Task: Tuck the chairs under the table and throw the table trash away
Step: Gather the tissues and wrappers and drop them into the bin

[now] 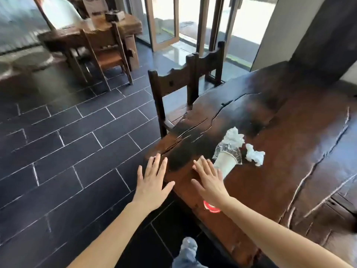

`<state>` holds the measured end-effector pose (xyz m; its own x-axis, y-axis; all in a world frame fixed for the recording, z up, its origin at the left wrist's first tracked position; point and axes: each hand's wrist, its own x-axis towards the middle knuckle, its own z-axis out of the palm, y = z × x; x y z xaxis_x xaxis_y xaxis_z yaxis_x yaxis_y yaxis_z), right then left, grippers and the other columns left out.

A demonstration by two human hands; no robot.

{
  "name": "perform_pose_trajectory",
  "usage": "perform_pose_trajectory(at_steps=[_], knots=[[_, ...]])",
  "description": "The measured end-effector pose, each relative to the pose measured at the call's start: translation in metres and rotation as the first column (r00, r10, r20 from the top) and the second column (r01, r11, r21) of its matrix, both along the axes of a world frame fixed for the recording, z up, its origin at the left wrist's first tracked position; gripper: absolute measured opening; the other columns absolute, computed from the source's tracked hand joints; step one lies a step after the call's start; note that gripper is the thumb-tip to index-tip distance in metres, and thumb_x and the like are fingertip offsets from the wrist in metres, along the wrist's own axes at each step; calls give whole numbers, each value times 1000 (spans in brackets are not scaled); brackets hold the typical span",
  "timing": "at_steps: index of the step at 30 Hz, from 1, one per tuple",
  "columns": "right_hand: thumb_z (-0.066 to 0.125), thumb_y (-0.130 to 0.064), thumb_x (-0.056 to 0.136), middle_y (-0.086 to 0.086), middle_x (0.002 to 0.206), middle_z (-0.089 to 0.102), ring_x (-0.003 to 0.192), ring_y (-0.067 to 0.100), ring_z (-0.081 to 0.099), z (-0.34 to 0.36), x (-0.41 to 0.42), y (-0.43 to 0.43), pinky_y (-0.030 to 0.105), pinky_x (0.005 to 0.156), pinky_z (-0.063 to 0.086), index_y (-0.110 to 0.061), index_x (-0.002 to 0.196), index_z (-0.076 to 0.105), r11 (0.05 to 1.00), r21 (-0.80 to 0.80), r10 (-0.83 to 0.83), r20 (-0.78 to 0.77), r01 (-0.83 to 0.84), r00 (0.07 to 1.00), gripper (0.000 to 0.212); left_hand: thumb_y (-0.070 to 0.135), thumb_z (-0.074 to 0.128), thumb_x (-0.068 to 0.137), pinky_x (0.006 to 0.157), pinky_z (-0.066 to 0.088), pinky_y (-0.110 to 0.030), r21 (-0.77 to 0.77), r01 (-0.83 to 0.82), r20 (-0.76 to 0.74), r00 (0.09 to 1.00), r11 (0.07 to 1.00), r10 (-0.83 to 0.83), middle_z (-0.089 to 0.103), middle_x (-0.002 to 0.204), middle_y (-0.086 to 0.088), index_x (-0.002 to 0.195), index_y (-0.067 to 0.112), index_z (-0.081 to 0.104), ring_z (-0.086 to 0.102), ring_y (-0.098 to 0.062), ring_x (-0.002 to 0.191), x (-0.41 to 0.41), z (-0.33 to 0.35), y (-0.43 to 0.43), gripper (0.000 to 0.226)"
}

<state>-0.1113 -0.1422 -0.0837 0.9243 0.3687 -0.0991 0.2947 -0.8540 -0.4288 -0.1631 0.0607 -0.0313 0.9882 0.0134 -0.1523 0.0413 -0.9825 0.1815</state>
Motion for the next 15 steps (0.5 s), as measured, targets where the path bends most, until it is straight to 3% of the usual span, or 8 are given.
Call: perform_pose_trajectory(at_steps=[8, 15], knots=[[39, -48, 96, -2, 160, 1, 147, 23, -2, -15, 63, -67, 51, 116, 5, -28, 149, 12, 950, -65, -309, -90, 304, 947, 63, 49, 35, 95, 117, 1, -42, -146, 216, -109, 967, 965, -232, -8, 159, -2, 149, 24, -1, -5, -22, 146, 94, -30, -40, 70], [48, -43, 94, 5, 160, 7, 145, 30, 6, -23, 93, -107, 54, 113, 24, -25, 148, 16, 802, -79, -596, -174, 592, 784, 66, 44, 45, 93, 118, 18, -38, -295, 309, -192, 908, 904, -373, 8, 159, 1, 149, 24, 8, 12, -19, 145, 187, -48, -70, 70]])
